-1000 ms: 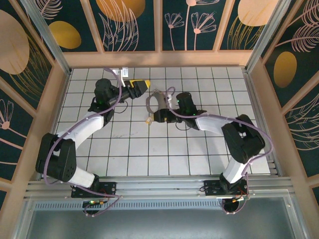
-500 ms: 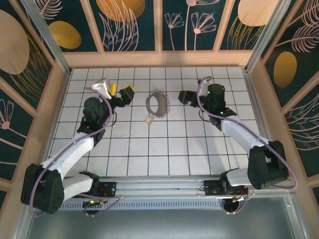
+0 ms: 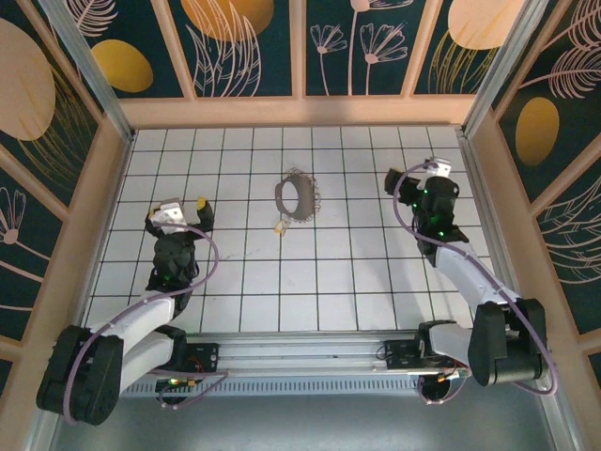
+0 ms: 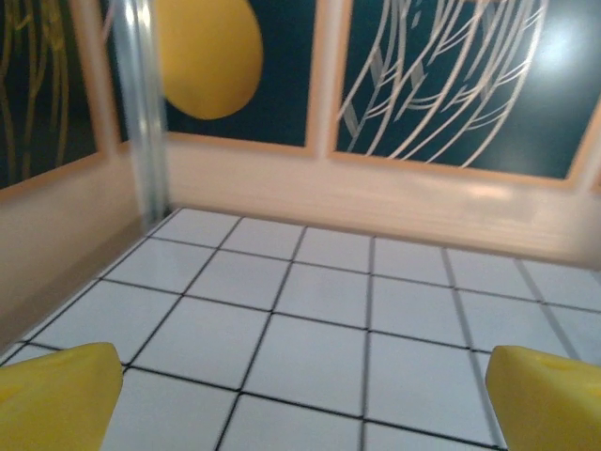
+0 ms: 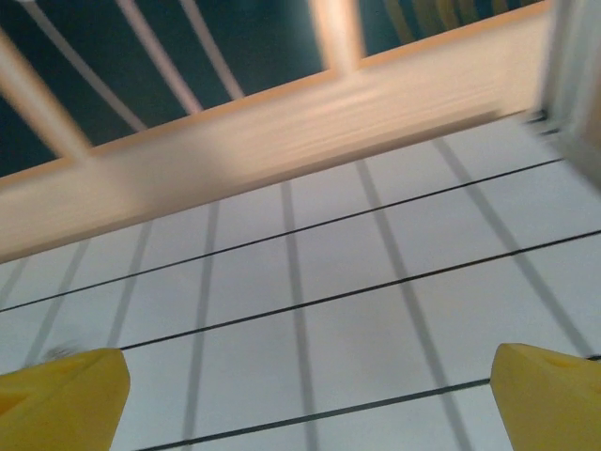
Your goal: Put the keys on the keyring
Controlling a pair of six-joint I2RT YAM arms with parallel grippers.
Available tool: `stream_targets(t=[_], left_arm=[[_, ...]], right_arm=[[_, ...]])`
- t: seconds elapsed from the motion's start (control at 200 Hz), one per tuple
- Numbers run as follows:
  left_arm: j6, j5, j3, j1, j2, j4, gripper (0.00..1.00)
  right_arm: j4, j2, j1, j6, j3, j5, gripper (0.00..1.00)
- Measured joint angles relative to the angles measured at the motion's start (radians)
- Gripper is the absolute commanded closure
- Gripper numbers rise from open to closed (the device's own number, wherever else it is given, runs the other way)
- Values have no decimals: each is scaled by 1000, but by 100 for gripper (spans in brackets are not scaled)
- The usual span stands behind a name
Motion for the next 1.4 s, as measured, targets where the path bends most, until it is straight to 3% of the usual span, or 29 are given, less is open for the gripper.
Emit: stream_targets(t=[0.12, 0.34, 0.681, 0.956, 1.401], left_arm=[[15, -22, -21, 20, 58, 57, 1], [29, -22, -68, 66, 200, 221, 1], [67, 102, -76, 147, 436, 469, 1], [58, 249, 25, 218, 462, 396, 1], [35, 322, 54, 248, 464, 311, 1]], right_arm=[[93, 2, -51, -31, -95, 76, 1], [338, 110, -55, -74, -272, 156, 1], [800, 339, -99, -136, -430, 74, 1], [821, 359, -132, -161, -393, -76, 1], [824, 359, -130, -161, -393, -103, 1]])
